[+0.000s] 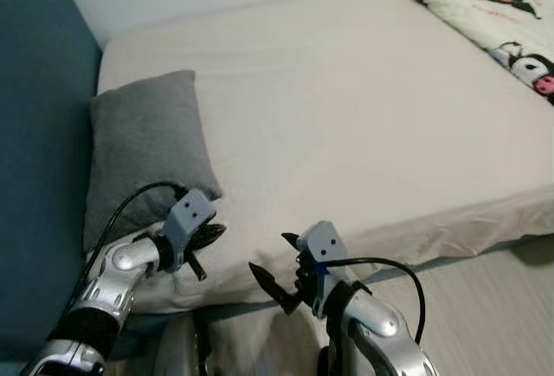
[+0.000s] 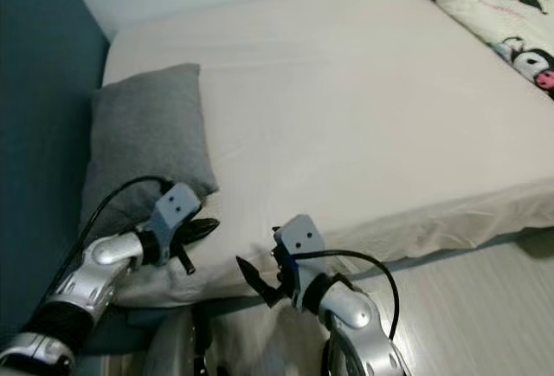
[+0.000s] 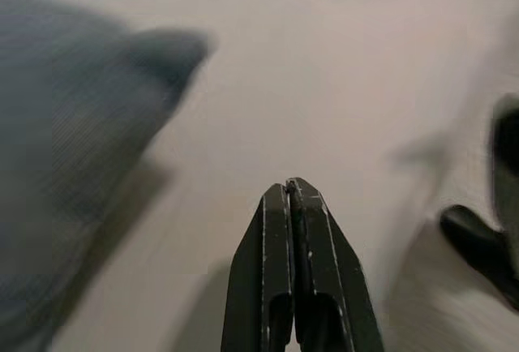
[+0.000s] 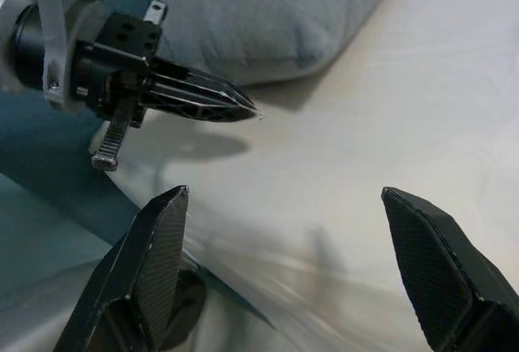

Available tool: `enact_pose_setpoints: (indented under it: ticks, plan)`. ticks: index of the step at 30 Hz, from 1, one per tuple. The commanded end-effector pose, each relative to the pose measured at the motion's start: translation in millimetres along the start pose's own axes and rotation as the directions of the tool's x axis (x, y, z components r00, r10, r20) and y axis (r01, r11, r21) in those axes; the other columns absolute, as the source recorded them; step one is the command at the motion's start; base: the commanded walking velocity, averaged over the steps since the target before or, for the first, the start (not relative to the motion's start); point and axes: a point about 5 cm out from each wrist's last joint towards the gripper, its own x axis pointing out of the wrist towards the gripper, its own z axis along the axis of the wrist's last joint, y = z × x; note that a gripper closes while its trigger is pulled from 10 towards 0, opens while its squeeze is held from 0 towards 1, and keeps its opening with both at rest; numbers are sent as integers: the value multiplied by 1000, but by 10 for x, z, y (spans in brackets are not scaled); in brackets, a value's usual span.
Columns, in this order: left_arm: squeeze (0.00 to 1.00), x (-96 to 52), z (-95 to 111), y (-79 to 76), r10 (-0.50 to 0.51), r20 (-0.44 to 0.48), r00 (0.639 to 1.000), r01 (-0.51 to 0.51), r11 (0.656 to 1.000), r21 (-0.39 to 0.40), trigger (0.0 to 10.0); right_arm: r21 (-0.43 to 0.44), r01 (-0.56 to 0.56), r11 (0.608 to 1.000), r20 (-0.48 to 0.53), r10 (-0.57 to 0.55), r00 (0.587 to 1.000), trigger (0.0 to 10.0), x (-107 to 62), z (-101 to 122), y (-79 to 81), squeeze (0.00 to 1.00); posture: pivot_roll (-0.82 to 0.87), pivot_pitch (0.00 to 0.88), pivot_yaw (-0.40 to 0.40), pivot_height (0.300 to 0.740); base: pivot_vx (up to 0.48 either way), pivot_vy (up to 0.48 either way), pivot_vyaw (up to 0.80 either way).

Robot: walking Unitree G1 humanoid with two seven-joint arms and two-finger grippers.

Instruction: Clean up the room

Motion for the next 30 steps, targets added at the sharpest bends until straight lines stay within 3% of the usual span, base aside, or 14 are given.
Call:
enact_pose_setpoints:
  ticks: [1, 5, 8, 9, 10, 11, 12, 14, 17, 22, 25, 30]
  plan:
    - [0, -175, -223, 101, 167, -83, 982, -169, 986, -11, 157, 27, 12, 1000, -4, -12, 1000, 10000, 5, -70, -4, 0, 20, 295, 25, 582, 0, 0, 0]
    - [0, -323, -388, 122, 323, -159, 933, -331, 943, -22, 0, 27, 28, 999, 2, -28, 1000, 10000, 46, -85, -43, 0, 29, 255, 20, 582, 0, 0, 0]
    - [0, -361, -397, 96, 356, -177, 917, -368, 929, -36, 0, 24, 32, 999, 3, -32, 999, 10000, 58, -93, -53, 0, 29, 255, 20, 582, 0, 0, 0]
    - [0, -383, -377, 73, 401, -175, 899, -419, 905, -78, 4118, 28, 44, 999, 4, -44, 999, 10000, 72, -98, -67, 0, 27, 236, 20, 582, 0, 0, 0]
    - [0, -394, -344, 62, 448, -159, 880, -469, 871, -145, 10000, 34, 68, 997, 8, -68, 998, 10000, 82, -102, -92, 0, 24, 217, 19, 582, 0, 0, 0]
    - [0, -415, -311, 52, 490, -154, 858, -514, 821, -247, 10000, 62, 118, 991, 14, -119, 993, 10000, 87, -115, -142, 0, 23, 195, 17, 582, 0, 0, 0]
    - [0, -415, -311, 52, 490, -154, 858, -514, 821, -247, 10000, 62, 118, 991, 14, -119, 993, 10000, 87, -115, -142, 0, 23, 195, 17, 582, 0, 0, 0]
    - [0, -453, -276, 41, 542, -146, 828, -552, 740, -385, 10000, 102, 185, 977, 18, -188, 982, 10000, 83, -139, -211, 0, 22, 178, 15, 582, 0, 0, 0]
    - [0, -504, -244, -1, 550, -113, 827, -535, 712, -455, 10000, 143, 217, 966, 5, -220, 975, 10000, 69, -195, -251, 0, 28, 149, 7, 582, 0, 0, 0]
    - [0, -583, -266, -105, 573, -89, 815, -548, 710, -443, 10000, 130, 263, 956, -19, -263, 965, 10000, 32, -274, -296, 0, 30, 129, 0, 582, 0, 0, 0]
    - [0, -629, -309, -210, 632, -113, 767, -617, 676, -404, 10000, 107, 327, 939, -26, -327, 945, 10000, -6, -315, -358, 0, 35, 119, -6, 582, 0, 0, 0]
    - [0, -544, -239, -376, 650, -97, 754, -633, 679, -371, 10000, 102, 412, 906, -28, -411, 911, 10000, -50, -372, -425, 0, 41, 99, -8, 582, 0, 0, 0]
